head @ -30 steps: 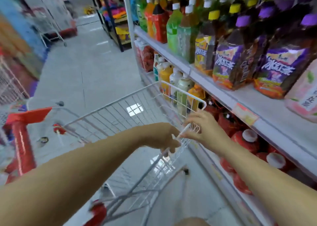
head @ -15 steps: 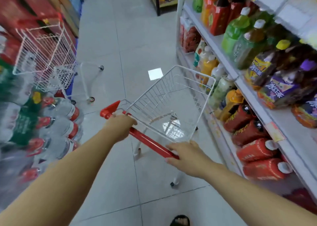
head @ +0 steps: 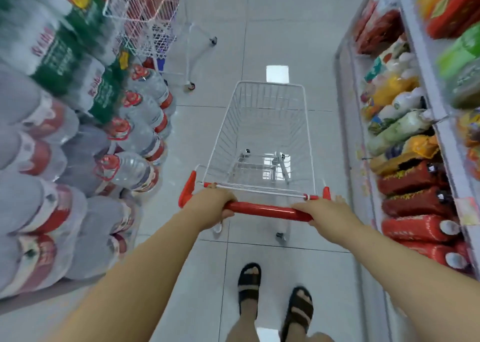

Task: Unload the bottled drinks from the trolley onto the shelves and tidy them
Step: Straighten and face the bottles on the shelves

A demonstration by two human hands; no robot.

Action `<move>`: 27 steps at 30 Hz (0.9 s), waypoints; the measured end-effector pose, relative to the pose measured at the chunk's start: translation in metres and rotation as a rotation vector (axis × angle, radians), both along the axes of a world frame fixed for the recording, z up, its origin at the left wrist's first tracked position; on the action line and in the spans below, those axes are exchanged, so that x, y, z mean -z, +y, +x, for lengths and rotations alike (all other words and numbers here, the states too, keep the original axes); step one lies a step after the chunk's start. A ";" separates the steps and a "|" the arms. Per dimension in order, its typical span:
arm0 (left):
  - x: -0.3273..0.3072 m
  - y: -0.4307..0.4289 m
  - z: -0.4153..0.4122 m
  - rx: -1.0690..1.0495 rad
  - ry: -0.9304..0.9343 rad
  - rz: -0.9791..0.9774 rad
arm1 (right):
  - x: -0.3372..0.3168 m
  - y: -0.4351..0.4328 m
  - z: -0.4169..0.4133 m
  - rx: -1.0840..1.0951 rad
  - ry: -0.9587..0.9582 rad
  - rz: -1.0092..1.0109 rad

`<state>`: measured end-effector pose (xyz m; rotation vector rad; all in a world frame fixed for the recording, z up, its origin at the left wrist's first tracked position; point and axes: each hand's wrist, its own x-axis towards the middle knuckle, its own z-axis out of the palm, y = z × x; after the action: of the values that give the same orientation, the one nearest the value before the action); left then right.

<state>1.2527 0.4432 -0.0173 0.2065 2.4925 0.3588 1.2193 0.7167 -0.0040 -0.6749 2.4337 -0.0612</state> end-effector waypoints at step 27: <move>-0.009 0.077 0.459 -1.236 -0.206 0.164 | -0.011 -0.161 0.209 -1.232 -0.201 0.065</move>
<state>1.7114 0.5206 -0.0082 -1.2802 2.0804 0.9897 1.4285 0.5560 0.0073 -1.8743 1.4741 0.4137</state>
